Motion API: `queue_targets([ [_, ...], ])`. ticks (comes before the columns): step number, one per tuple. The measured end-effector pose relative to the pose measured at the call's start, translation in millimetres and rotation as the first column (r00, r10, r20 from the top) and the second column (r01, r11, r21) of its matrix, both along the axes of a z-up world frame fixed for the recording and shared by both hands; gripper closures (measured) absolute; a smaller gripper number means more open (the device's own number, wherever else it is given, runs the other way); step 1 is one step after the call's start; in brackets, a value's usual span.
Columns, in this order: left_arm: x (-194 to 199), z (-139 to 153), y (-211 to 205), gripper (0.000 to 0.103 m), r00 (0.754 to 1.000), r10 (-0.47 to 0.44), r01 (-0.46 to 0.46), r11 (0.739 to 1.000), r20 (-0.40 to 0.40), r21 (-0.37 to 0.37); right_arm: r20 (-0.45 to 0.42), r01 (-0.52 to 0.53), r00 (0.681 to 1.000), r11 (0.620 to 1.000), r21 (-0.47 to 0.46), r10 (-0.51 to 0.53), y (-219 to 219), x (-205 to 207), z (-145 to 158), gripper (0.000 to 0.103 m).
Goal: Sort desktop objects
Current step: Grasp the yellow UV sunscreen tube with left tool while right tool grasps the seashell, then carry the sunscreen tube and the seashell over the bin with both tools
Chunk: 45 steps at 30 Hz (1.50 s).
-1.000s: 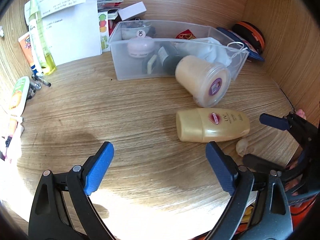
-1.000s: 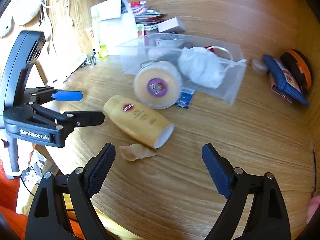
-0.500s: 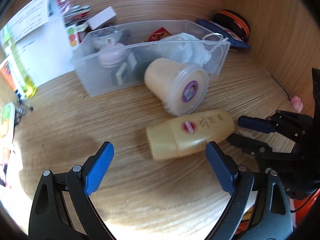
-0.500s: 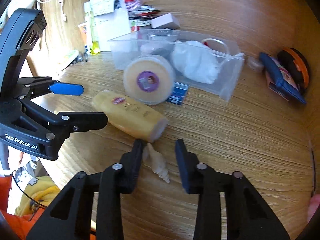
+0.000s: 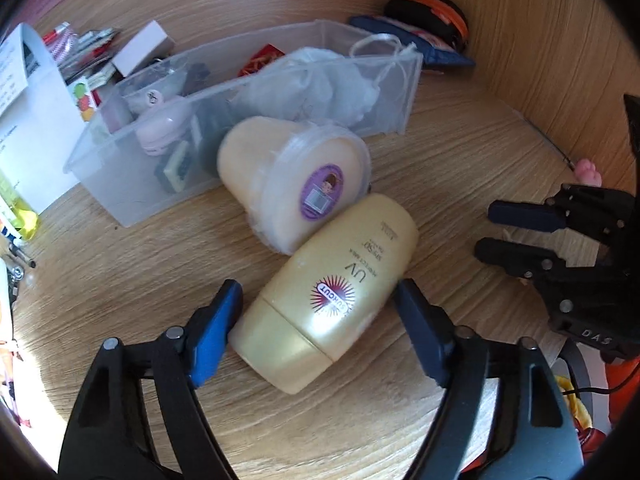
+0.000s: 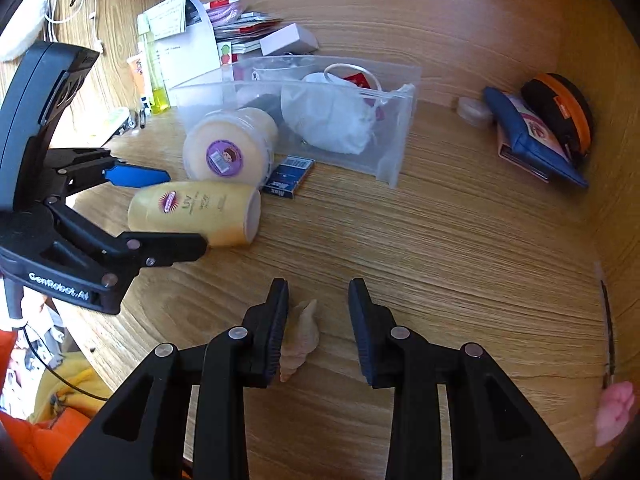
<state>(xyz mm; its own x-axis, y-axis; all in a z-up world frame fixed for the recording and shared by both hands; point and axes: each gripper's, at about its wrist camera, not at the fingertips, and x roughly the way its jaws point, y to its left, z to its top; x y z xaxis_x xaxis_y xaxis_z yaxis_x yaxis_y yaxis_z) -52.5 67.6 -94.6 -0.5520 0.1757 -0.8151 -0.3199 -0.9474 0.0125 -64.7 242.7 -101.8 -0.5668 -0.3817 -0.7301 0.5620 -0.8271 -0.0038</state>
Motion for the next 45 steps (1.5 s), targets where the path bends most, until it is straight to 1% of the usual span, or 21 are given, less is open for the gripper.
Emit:
queue_targets([
  [6, -0.1, 1.3, 6.3, 0.027, 1.000, -0.016, 0.016, 1.000, -0.009, 0.002, 0.003, 0.003, 1.000, 1.000, 0.008, -0.003, 8.1, 3.2, -1.0, 0.073],
  [7, -0.4, 1.7, 7.9, 0.029, 1.000, -0.020, 0.020, 1.000, -0.009, 0.000, 0.005, 0.003, 1.000, 1.000, 0.009, -0.003, 9.4, 4.0, -1.2, 0.072],
  [9, -0.1, 2.3, 11.6, 0.033, 1.000, -0.028, 0.028, 1.000, -0.008, -0.003, 0.017, 0.001, 1.000, 1.000, 0.005, -0.001, 12.0, 5.7, -1.1, 0.060],
  [10, 1.3, 2.8, 14.4, 0.037, 0.999, -0.035, 0.035, 0.999, -0.008, -0.005, 0.016, 0.004, 1.000, 1.000, 0.002, -0.004, 13.6, 7.1, -0.4, 0.059],
  [11, 2.7, 3.1, 16.1, 0.038, 0.999, -0.041, 0.041, 0.999, -0.009, -0.005, 0.010, 0.004, 1.000, 1.000, 0.000, -0.004, 15.1, 8.6, 0.3, 0.059],
  [13, 5.5, 3.6, 19.6, 0.045, 0.999, -0.053, 0.052, 0.999, -0.008, -0.003, 0.002, -0.003, 1.000, 1.000, -0.002, 0.003, 17.7, 11.9, 1.0, 0.059],
  [15, 8.3, 4.3, 20.8, 0.048, 0.998, -0.061, 0.061, 0.998, -0.005, 0.004, -0.003, -0.009, 1.000, 1.000, 0.007, 0.009, 17.5, 13.5, -0.2, 0.059],
  [16, 9.7, 4.7, 20.8, 0.051, 0.998, -0.064, 0.064, 0.998, -0.001, 0.011, -0.003, -0.014, 1.000, 1.000, 0.017, 0.014, 16.4, 14.3, -1.6, 0.060],
  [17, 10.6, 5.2, 20.8, 0.051, 0.998, -0.064, 0.063, 0.998, 0.004, 0.021, -0.008, -0.019, 1.000, 1.000, 0.020, 0.019, 15.4, 15.5, -2.6, 0.065],
  [18, 11.3, 5.8, 20.8, 0.054, 0.998, -0.064, 0.064, 0.997, 0.010, 0.034, -0.005, -0.027, 1.000, 1.000, 0.012, 0.027, 15.3, 15.9, -2.6, 0.072],
  [19, 12.4, 7.5, 20.8, 0.057, 0.998, -0.069, 0.068, 0.996, 0.012, 0.050, -0.001, -0.030, 1.000, 1.000, 0.004, 0.030, 15.1, 16.0, -2.5, 0.077],
  [20, 13.6, 9.1, 21.7, 0.059, 0.997, -0.071, 0.070, 0.996, 0.010, 0.054, -0.007, -0.024, 1.000, 1.000, 0.009, 0.025, 14.5, 15.8, -2.5, 0.085],
  [21, 14.4, 10.9, 22.6, 0.062, 0.997, -0.071, 0.071, 0.996, 0.003, 0.056, -0.006, -0.022, 1.000, 1.000, 0.003, 0.022, 14.5, 15.3, -2.6, 0.087],
  [25, 15.7, 22.6, 28.5, 0.072, 0.996, -0.079, 0.081, 0.994, -0.031, 0.070, -0.015, -0.013, 1.000, 1.000, -0.016, 0.013, 14.9, 13.6, -3.7, 0.087],
  [30, 6.8, 24.3, 39.8, 0.073, 0.993, -0.116, 0.117, 0.991, -0.024, 0.065, -0.012, 0.011, 1.000, 0.999, -0.044, -0.012, 14.9, 1.3, -4.0, 0.087],
  [34, -0.5, 25.5, 58.0, 0.073, 0.988, -0.151, 0.151, 0.988, -0.027, 0.024, -0.021, 0.030, 0.999, 0.999, -0.042, -0.031, 9.4, -13.4, -4.4, 0.087],
  [36, -4.4, 25.0, 65.6, 0.073, 0.985, -0.172, 0.172, 0.985, -0.029, 0.007, -0.012, 0.029, 1.000, 0.999, -0.036, -0.029, 9.1, -19.7, -3.8, 0.087],
  [45, -23.7, 20.4, 100.5, 0.073, 0.971, -0.237, 0.236, 0.971, -0.019, -0.039, 0.027, 0.043, 0.999, 0.998, -0.037, -0.042, 34.4, -20.0, -1.5, 0.086],
])
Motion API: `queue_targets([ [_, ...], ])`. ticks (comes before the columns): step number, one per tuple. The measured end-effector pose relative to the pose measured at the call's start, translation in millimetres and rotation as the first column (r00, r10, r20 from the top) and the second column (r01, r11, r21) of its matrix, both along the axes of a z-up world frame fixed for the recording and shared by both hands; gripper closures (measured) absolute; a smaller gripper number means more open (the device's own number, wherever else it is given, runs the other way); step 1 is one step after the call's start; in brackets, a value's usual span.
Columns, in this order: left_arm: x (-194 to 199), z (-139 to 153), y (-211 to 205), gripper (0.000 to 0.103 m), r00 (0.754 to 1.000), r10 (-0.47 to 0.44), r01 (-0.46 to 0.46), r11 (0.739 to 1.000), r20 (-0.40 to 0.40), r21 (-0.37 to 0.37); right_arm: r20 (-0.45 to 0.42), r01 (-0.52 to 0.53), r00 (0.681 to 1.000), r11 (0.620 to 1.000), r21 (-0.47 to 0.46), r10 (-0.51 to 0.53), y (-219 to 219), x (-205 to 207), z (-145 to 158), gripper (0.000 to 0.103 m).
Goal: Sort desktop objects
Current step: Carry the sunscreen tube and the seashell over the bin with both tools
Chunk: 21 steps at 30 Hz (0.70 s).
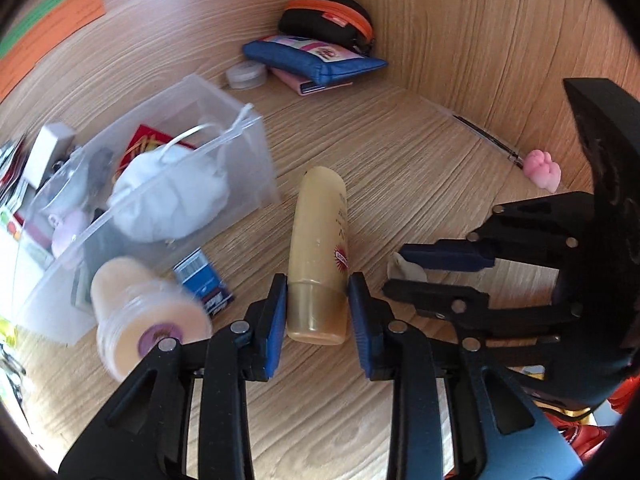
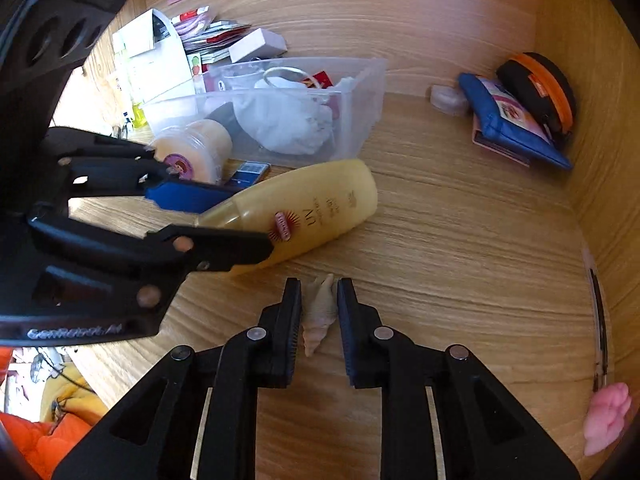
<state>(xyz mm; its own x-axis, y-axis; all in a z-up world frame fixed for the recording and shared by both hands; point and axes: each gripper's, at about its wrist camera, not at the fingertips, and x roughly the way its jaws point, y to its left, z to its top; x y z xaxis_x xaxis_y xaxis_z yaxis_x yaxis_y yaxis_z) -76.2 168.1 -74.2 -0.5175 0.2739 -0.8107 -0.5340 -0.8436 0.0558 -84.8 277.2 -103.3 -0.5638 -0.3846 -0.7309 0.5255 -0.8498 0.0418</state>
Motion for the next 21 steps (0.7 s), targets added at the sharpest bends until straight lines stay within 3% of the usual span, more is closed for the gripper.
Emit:
queue_targets([
  [4, -9.0, -9.6, 14.1, 0.073, 1.000, -0.017, 0.017, 1.000, 0.027, -0.021, 0.000, 0.008, 1.000, 1.000, -0.012, -0.008, 11.0, 3.0, 3.2, 0.079],
  [13, -33.9, -19.0, 29.6, 0.073, 0.998, 0.008, -0.008, 1.000, 0.063, 0.004, -0.012, 0.006, 1.000, 1.000, -0.021, -0.006, 12.9, 1.8, -0.6, 0.079],
  [17, -46.9, -19.9, 32.0, 0.073, 0.998, 0.036, -0.037, 0.999, 0.060, 0.026, -0.047, -0.009, 0.999, 1.000, 0.005, 0.010, 6.1, 2.5, -2.5, 0.087],
  [21, -51.4, -21.0, 34.2, 0.074, 0.998, 0.056, -0.057, 0.998, 0.035, 0.025, -0.028, -0.010, 1.000, 0.999, -0.036, 0.009, 9.8, 0.2, -1.3, 0.087],
])
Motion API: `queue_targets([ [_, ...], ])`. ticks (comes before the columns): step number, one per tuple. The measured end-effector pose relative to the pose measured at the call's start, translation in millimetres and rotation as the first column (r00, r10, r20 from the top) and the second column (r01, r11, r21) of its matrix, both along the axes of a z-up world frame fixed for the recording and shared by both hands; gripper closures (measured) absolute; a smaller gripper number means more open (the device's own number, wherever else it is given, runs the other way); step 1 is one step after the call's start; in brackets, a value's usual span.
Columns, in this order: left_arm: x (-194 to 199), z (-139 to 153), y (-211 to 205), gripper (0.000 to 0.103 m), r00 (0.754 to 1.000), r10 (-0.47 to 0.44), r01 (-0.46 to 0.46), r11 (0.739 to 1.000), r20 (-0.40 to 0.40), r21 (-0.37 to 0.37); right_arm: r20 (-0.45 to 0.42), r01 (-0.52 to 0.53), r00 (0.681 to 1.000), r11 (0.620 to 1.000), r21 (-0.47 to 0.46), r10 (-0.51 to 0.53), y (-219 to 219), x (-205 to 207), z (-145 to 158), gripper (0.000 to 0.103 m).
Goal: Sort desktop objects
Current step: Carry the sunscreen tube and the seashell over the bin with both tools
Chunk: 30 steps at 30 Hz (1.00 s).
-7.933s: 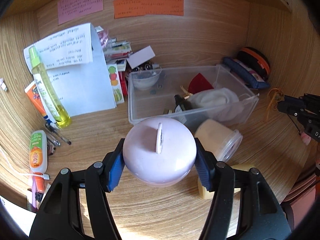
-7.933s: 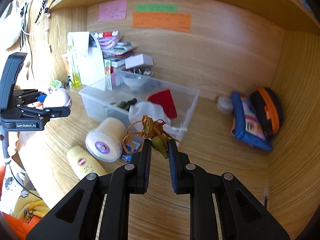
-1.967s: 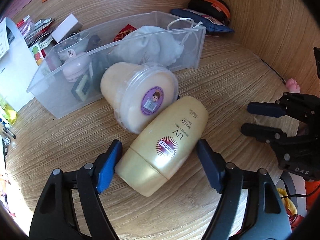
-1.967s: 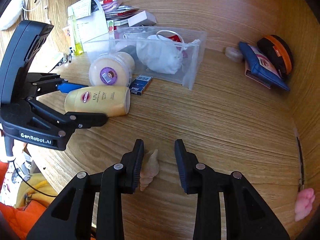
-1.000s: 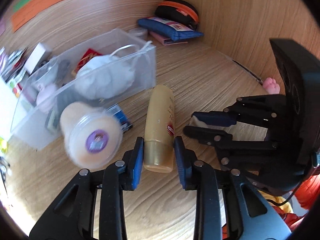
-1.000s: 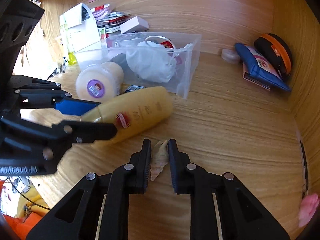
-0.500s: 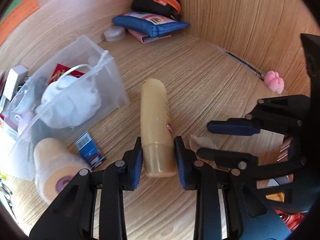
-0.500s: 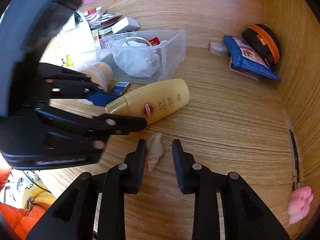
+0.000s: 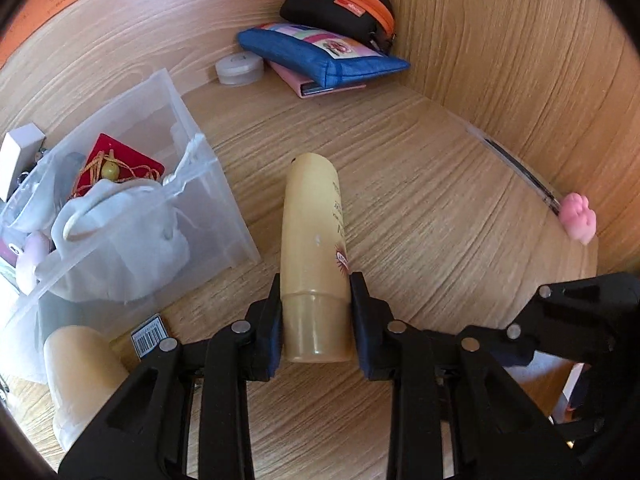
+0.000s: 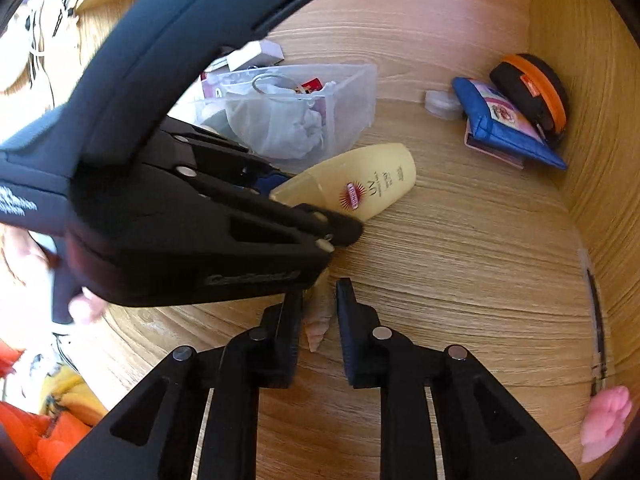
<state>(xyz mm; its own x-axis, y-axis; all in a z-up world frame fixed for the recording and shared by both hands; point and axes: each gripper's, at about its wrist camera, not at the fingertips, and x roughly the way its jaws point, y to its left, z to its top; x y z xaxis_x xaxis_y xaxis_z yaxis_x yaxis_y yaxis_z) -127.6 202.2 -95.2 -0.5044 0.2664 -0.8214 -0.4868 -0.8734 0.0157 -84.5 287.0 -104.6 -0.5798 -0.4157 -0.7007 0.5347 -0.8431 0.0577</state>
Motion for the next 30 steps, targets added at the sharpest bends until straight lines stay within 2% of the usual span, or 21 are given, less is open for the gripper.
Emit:
queue_targets([
  [4, 10.7, 11.6, -8.5, 0.076, 0.999, 0.005, -0.005, 1.000, -0.047, 0.011, 0.018, 0.033, 0.999, 0.998, -0.044, -0.032, 11.2, -6.4, 5.7, 0.087],
  [12, 36.3, 33.2, -46.0, 0.077, 0.996, 0.038, -0.033, 0.997, -0.086, 0.067, 0.016, 0.066, 0.998, 0.995, -0.073, -0.065, 21.3, -19.6, 22.7, 0.087],
  [18, 44.9, 50.0, -70.6, 0.077, 0.990, 0.082, -0.068, 0.991, -0.118, 0.112, 0.010, 0.045, 0.999, 0.993, -0.105, -0.045, 12.3, -23.9, 34.0, 0.087],
  [30, 44.7, 64.1, -83.1, 0.077, 0.986, 0.096, -0.070, 0.981, -0.138, 0.179, -0.013, 0.017, 1.000, 0.991, -0.129, -0.019, -3.2, -34.7, 53.1, 0.087],
])
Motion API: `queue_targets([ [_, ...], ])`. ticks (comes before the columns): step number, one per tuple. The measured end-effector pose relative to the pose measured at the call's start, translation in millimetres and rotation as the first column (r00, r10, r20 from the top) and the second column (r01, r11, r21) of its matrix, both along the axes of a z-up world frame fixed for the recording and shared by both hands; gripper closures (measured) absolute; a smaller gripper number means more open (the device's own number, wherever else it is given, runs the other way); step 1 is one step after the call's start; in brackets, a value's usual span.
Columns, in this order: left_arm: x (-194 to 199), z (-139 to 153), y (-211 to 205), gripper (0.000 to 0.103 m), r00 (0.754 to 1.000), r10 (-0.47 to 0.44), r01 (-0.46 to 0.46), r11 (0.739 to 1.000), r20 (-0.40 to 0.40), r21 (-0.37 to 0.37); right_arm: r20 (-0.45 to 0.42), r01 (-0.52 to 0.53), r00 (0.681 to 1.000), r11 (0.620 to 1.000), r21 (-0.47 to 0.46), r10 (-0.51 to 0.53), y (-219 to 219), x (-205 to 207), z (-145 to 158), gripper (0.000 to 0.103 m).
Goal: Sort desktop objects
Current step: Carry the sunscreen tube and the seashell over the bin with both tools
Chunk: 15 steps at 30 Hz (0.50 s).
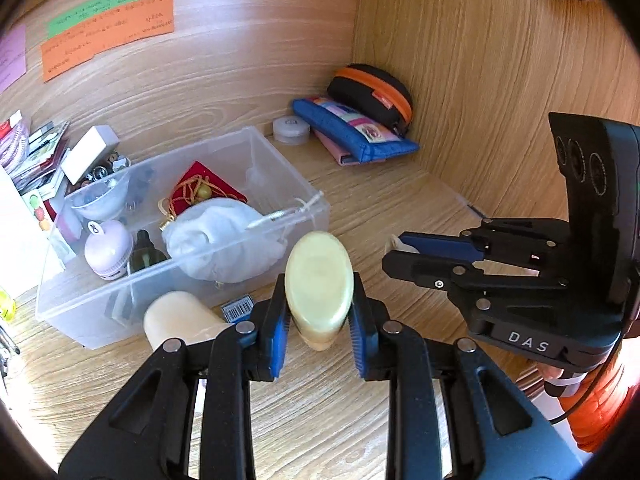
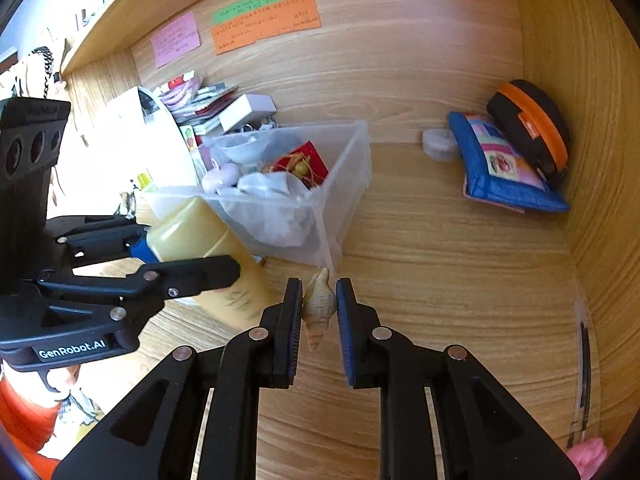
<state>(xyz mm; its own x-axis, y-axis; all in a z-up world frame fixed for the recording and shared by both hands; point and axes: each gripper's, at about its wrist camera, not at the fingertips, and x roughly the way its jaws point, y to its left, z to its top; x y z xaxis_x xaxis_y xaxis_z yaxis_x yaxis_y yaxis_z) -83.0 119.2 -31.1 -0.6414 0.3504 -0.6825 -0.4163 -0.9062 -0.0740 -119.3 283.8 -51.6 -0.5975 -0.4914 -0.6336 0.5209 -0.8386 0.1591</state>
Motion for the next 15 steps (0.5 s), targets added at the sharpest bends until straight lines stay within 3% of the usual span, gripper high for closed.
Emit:
queue_targets([
  [15, -1.7, 58.2, -60.9, 0.077, 0.988, 0.110, -0.101, 0.991, -0.107, 0.087, -0.125, -0.052, 0.991, 0.999, 0.007, 0.053, -37.9, -9.2, 53.9, 0.087],
])
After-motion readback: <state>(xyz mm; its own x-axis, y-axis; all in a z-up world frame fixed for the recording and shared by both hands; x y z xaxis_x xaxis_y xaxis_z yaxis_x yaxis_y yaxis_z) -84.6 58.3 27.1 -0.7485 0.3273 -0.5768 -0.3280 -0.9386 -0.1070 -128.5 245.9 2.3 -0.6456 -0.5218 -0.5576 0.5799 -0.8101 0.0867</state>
